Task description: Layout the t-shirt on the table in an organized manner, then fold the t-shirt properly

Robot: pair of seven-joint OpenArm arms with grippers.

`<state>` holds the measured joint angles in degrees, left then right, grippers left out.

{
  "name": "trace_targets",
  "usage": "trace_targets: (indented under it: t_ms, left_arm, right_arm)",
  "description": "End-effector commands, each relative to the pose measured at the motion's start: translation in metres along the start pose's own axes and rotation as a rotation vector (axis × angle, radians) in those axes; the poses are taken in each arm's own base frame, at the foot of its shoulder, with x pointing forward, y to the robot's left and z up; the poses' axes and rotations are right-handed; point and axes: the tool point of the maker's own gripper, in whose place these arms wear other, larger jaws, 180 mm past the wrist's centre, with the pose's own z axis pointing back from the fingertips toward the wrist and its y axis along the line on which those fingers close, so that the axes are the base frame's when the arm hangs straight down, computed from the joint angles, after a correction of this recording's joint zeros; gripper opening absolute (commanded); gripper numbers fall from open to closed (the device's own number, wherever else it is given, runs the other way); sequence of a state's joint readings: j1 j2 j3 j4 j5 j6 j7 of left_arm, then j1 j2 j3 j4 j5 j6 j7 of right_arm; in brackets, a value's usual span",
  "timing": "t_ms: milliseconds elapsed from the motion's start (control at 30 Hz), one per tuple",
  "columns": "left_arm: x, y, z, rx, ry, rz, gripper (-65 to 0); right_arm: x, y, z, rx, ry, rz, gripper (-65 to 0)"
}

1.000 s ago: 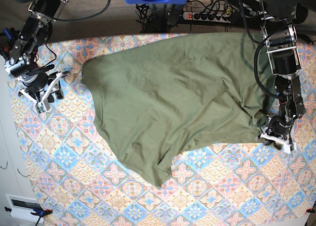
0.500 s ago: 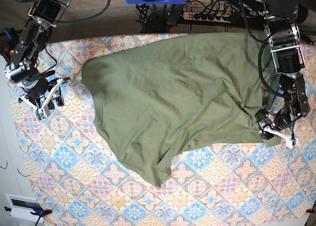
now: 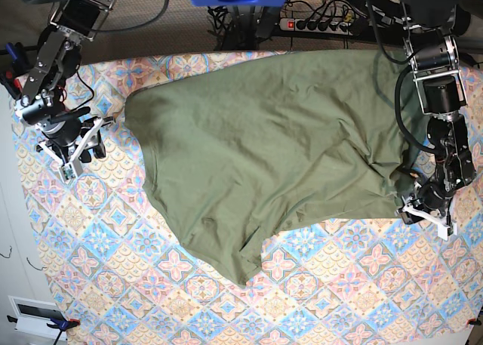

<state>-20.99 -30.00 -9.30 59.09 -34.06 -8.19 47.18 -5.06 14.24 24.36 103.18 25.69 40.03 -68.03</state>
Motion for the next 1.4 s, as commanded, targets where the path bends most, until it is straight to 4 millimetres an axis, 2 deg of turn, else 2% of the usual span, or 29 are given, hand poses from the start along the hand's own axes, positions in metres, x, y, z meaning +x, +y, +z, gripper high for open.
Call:
trace_targets:
  t_ms: [0,100,233,333,433,500,533,600,633,700,767,800,867,967,1067,1167,1233,1300,1367]
  left_arm:
    - [0.03,0.0,0.007,-0.005,-0.072,-0.008,-43.0]
    - [0.028,0.002,0.007,-0.001,-0.069,-0.004,-43.7]
    - [0.01,0.012,0.002,0.014,-0.024,0.026,-40.7]
    - [0.006,0.014,0.001,0.018,-0.017,0.031,-33.6]
    - [-0.007,0.022,-0.003,0.032,0.018,0.056,-22.4]
    - [-0.013,0.026,-0.006,0.04,0.032,0.073,-18.2]
    - [-0.018,0.022,-0.009,0.032,0.042,0.083,-18.1]
    - [-0.024,0.012,-0.014,0.008,0.049,0.103,-20.7]
    - [-0.026,0.006,-0.016,-0.007,0.051,0.113,-24.4]
    - [-0.025,-0.002,-0.018,-0.031,0.046,0.134,-39.6]
    - [-0.017,-0.019,-0.022,-0.071,0.028,0.157,-58.1]
    - [-0.012,-0.025,-0.022,-0.084,0.019,0.168,-65.0]
    - [0.001,-0.036,-0.022,-0.116,-0.001,0.187,-65.0]
    - [0.033,-0.057,-0.011,-0.193,-0.073,0.197,-65.0]
    - [0.065,-0.083,0.01,-0.272,-0.147,0.162,-65.0]
    - [0.097,-0.11,0.036,-0.344,-0.239,0.104,-65.0]
    - [0.11,-0.124,0.05,-0.378,-0.276,0.07,-65.0]
    - [0.113,-0.125,0.053,-0.368,-0.29,0.048,-65.0]
    - [0.117,-0.111,0.045,-0.307,-0.302,0.035,-65.0]
  right_arm:
    - [0.013,-0.005,0.003,-0.008,-0.043,0.009,-45.3]
    - [0.007,-0.005,0.0,-0.001,-0.029,-0.006,-45.3]
    - [0.005,-0.006,-0.002,0.003,-0.022,-0.013,-45.3]
    - [0.005,-0.006,-0.002,0.003,-0.022,-0.013,-45.3]
    - [0.005,-0.006,-0.002,0.003,-0.022,-0.013,-45.3]
    - [0.005,-0.006,-0.002,0.003,-0.022,-0.013,-45.3]
    - [0.005,-0.006,-0.002,0.003,-0.022,-0.013,-45.3]
    - [0.005,-0.006,-0.002,0.003,-0.022,-0.013,-45.3]
    - [0.005,-0.006,-0.002,0.003,-0.022,-0.013,-45.3]
    - [0.005,-0.006,-0.002,0.003,-0.022,-0.013,-45.3]
    - [0.005,-0.006,-0.002,0.003,-0.022,-0.013,-45.3]
    - [0.005,-0.006,-0.002,0.003,-0.022,-0.013,-45.3]
    - [0.005,-0.006,-0.002,0.003,-0.022,-0.013,-45.3]
    - [0.005,-0.006,-0.002,0.003,-0.023,-0.013,-45.3]
    - [0.003,-0.006,-0.003,0.006,-0.02,-0.019,-45.3]
    - [0.019,-0.011,-0.007,0.002,-0.051,-0.026,-45.3]
    - [0.022,-0.014,-0.011,0.007,-0.053,-0.04,-45.3]
    - [0.031,-0.013,-0.019,0.026,-0.063,-0.043,-45.3]
    - [0.045,-0.005,-0.029,0.058,-0.078,-0.027,-45.3]
